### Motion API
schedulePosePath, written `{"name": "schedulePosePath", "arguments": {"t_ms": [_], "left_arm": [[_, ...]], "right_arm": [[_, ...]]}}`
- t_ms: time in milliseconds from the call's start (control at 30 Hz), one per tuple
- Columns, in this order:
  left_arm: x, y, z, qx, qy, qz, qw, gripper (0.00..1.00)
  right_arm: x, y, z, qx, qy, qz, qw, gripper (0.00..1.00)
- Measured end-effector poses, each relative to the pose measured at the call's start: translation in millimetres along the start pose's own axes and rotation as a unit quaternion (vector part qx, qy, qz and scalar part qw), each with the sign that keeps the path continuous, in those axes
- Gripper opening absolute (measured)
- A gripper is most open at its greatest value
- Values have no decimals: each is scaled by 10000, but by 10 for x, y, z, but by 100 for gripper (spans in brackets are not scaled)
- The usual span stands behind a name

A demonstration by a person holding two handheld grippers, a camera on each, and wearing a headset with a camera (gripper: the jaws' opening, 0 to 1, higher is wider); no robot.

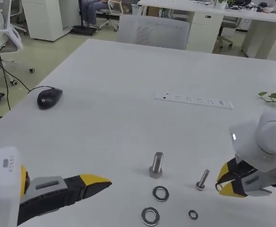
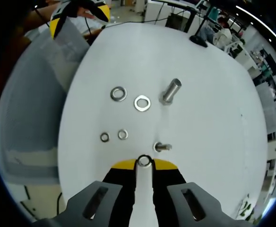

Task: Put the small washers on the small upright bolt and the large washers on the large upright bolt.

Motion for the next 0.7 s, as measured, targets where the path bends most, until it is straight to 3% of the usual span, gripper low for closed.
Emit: {"name": "schedulePosePath", "arguments": {"t_ms": [300,700], "left_arm": [[28,-25,0,-10,3,43,10000,56],[6,-63,18,-45,-2,3,10000,56]], "right_arm": [[-50,187,-137,-92,18,149,9998,12],[64,286,-204,-134,-19,33,9999,12]]}}
Point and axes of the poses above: the centre of the closed fingertips' face, and the gripper's own axes: x roughly forward along the fingers, y roughly to its right, z roughly out of its underside, the point moved 6 cm from there along -x, roughly backward along the fingers, and after that the axes turned 3 degrees about x, right-handed, at the moved point
